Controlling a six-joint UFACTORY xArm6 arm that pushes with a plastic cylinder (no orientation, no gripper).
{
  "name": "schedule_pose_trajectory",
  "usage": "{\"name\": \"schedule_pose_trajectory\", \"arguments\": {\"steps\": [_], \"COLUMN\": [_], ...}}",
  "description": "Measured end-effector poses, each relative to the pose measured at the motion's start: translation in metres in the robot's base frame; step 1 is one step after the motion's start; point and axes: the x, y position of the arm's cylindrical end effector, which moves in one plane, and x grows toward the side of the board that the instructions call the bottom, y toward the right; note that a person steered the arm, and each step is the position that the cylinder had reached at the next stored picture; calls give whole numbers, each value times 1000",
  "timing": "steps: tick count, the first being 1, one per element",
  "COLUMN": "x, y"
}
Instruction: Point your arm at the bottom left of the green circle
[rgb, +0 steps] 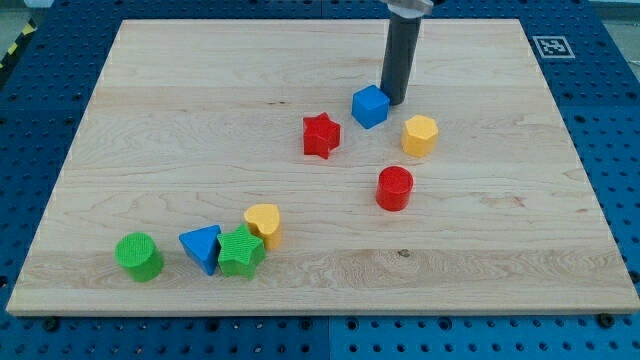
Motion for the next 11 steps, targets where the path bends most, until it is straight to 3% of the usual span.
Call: {"name": "schedule_pose_trajectory", "arguments": {"steps": [1, 2, 4, 5, 6, 7, 8, 9, 11], "x": [-36, -40, 14, 43, 120, 224, 274, 273, 273], "y": [-37, -132, -336, -390, -391, -381, -369, -360, -281]}}
